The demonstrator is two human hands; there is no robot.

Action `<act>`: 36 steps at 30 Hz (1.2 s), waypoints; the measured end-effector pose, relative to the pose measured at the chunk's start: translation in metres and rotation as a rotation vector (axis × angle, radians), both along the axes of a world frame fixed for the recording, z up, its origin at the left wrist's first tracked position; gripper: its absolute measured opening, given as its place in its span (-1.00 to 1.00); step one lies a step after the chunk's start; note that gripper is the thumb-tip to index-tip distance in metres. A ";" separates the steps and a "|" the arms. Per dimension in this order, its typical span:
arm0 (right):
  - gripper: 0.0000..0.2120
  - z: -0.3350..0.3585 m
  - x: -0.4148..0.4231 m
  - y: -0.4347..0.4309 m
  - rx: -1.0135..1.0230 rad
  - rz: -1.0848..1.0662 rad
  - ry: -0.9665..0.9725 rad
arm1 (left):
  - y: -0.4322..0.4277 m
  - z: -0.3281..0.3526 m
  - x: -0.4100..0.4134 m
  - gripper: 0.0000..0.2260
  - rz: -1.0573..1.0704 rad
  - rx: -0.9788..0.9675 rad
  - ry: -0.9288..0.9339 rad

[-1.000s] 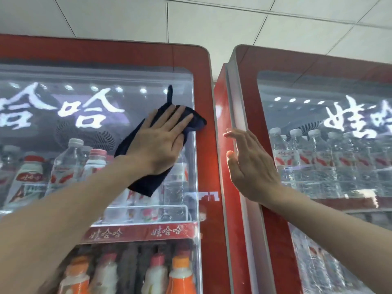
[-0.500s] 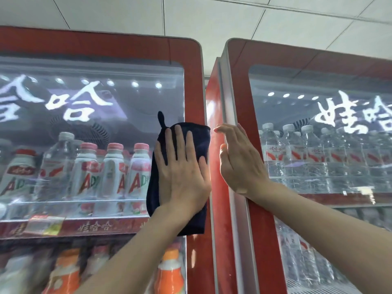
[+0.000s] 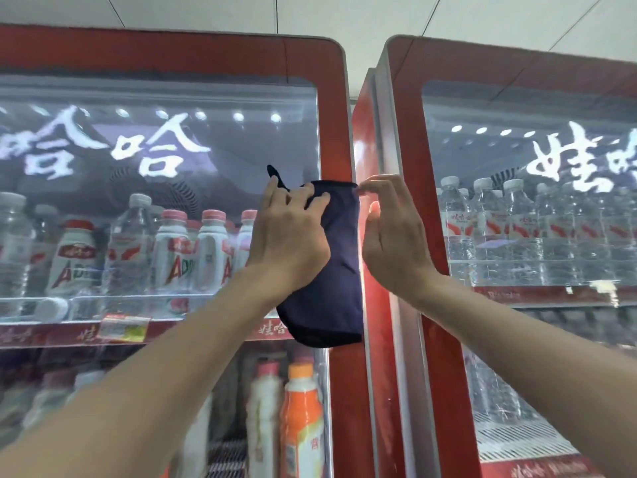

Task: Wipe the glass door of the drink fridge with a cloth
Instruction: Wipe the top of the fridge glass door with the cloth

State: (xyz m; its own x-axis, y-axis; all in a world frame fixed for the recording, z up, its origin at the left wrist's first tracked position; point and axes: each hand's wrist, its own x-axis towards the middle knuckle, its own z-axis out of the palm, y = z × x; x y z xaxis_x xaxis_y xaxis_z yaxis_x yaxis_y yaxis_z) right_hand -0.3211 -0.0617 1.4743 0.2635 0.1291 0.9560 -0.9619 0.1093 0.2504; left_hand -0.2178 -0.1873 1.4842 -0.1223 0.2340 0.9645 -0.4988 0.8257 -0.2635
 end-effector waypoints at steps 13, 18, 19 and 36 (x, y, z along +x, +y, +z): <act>-0.33 0.033 0.022 -0.074 0.282 -0.556 0.004 | -0.109 -0.047 0.067 -0.68 -0.334 0.082 0.149; -0.38 0.015 0.033 -0.087 0.230 -0.647 -0.078 | -0.119 -0.050 0.066 -0.68 -0.267 0.084 0.149; -0.39 -0.006 0.039 -0.092 0.219 -0.630 -0.059 | -0.118 -0.051 0.066 -0.67 -0.270 0.081 0.150; -0.46 -0.013 0.056 -0.104 0.262 -0.665 0.019 | -0.158 -0.061 0.106 -0.68 -0.268 -0.019 0.051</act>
State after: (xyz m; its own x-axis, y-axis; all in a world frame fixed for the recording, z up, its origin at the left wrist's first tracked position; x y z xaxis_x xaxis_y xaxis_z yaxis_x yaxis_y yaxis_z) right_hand -0.2656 -0.1660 1.4617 0.2232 -0.2982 0.9280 -0.7079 0.6049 0.3646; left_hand -0.1115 -0.3454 1.4228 -0.0045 0.2697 0.9629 -0.2758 0.9253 -0.2604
